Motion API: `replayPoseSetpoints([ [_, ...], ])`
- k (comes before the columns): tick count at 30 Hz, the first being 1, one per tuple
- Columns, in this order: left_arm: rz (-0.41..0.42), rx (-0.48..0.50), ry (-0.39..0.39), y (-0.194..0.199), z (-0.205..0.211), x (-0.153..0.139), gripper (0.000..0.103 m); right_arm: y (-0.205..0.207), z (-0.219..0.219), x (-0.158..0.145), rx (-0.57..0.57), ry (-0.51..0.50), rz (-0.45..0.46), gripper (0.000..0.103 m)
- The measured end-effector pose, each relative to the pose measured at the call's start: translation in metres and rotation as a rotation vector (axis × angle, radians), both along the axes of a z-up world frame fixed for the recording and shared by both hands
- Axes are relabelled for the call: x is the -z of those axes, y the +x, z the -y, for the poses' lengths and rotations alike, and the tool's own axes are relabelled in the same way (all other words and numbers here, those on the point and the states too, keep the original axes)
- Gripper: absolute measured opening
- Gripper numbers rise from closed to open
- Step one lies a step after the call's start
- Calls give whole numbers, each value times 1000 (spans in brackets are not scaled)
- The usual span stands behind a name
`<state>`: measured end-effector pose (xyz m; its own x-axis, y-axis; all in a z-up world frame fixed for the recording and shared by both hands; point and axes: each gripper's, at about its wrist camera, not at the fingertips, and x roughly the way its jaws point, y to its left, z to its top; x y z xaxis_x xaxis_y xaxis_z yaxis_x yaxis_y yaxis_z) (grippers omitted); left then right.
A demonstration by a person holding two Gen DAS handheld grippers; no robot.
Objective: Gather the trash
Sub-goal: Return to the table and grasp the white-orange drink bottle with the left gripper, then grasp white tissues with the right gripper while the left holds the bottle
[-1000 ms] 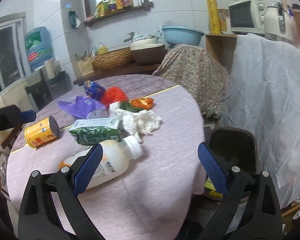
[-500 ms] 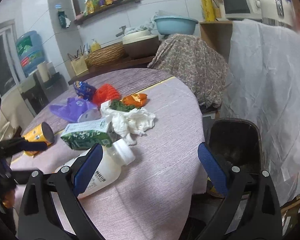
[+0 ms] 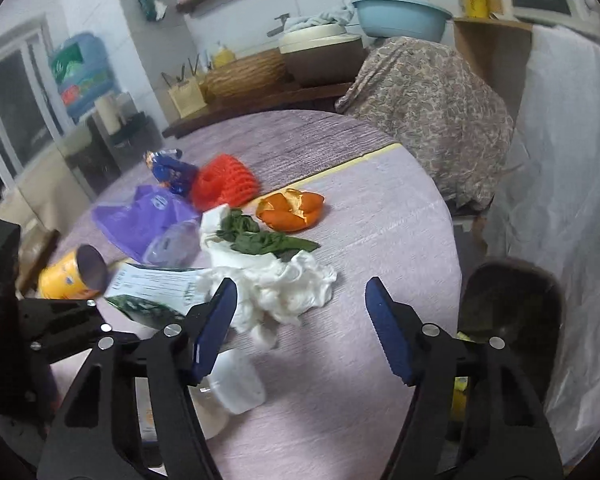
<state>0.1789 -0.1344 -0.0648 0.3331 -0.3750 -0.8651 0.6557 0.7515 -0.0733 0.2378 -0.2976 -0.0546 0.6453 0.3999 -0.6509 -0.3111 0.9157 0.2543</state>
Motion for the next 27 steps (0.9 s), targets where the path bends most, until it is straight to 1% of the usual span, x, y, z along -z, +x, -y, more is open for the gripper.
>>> replayPoseSetpoints([
  [2,-3,-11,-10,0,-1,0,62,8,-3,4,-13,-18,-3,61],
  [4,-6,-17,-22,-1,-4,0,62,16,-1,7,-16,7,-24,59],
  [7,-17,-43,-51,-2,-12,0,62,22,-1,11,-24,33,-31,58],
  [9,-19,-57,-69,-4,-15,0,62,25,-5,15,-36,28,-41,53],
  [10,-18,-65,-76,-6,-18,0,62,27,-7,18,-44,27,-49,48],
  [11,-18,-73,-84,-7,-20,1,62,28,-9,21,-55,34,-62,39],
  [12,-21,-80,-95,-8,-22,0,62,29,-9,23,-60,41,-69,33],
  [13,-24,-86,-106,-9,-24,-1,62,29,-9,24,-63,53,-72,21],
  [14,-26,-93,-119,-11,-28,-1,62,29,-8,25,-62,69,-69,17],
  [16,-29,-104,-136,-13,-32,-2,62,26,-5,23,-57,89,-59,15],
  [20,-36,-132,-171,-17,-42,-4,62,14,-4,17,-44,77,-24,13],
  [23,-35,-152,-202,-22,-50,-6,62,0,6,8,-23,125,4,11],
  [27,-22,-162,-242,-28,-56,-12,62,-23,15,-6,-9,130,61,11],
])
